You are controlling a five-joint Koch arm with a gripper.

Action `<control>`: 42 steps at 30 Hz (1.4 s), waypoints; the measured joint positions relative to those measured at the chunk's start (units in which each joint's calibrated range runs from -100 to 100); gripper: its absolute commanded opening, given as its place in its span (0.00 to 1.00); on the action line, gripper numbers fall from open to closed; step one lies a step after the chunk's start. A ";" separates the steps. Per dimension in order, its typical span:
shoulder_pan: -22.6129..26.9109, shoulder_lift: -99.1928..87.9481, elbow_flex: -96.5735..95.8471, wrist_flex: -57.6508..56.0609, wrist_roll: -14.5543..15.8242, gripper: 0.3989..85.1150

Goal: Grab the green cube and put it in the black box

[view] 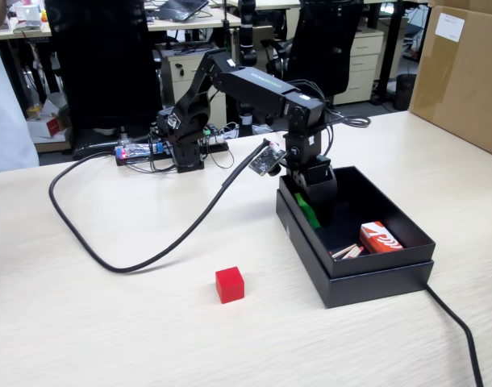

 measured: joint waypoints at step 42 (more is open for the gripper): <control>-17.97 -100.32 -89.55 27.49 -13.43 0.61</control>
